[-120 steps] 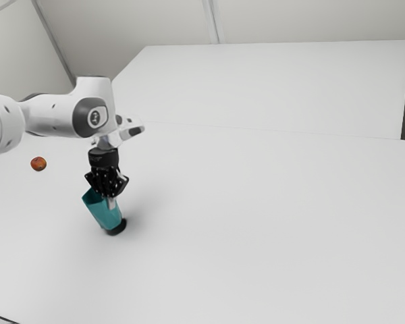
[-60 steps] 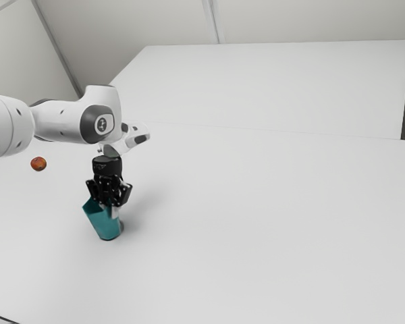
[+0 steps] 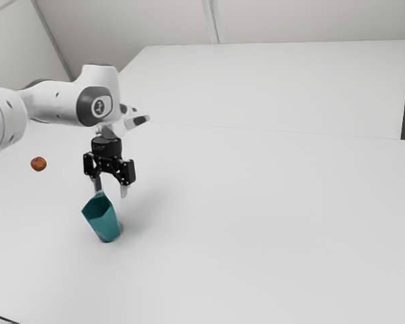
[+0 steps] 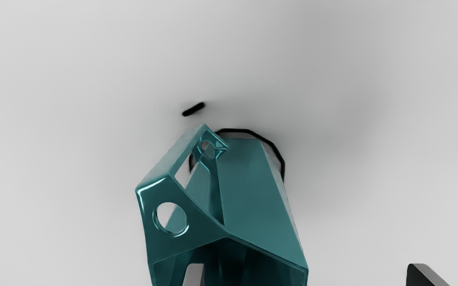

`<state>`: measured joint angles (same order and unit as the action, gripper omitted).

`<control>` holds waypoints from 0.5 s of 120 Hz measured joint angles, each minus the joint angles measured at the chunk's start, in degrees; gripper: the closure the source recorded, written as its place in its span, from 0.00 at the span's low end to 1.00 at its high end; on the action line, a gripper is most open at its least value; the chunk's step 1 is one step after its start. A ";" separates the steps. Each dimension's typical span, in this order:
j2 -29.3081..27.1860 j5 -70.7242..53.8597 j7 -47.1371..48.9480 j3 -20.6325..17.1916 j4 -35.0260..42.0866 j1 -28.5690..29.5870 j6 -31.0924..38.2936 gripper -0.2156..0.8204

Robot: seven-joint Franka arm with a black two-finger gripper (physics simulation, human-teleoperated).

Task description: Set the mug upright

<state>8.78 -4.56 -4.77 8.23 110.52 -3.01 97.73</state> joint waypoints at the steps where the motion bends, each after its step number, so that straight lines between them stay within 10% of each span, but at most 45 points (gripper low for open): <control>1: -0.10 0.00 0.00 0.00 -0.18 0.00 -0.04 0.26; 60: -8.11 -2.65 -1.94 0.33 -12.87 -0.28 -0.18 0.21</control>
<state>0.67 -7.21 -6.71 8.56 97.66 -3.29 97.56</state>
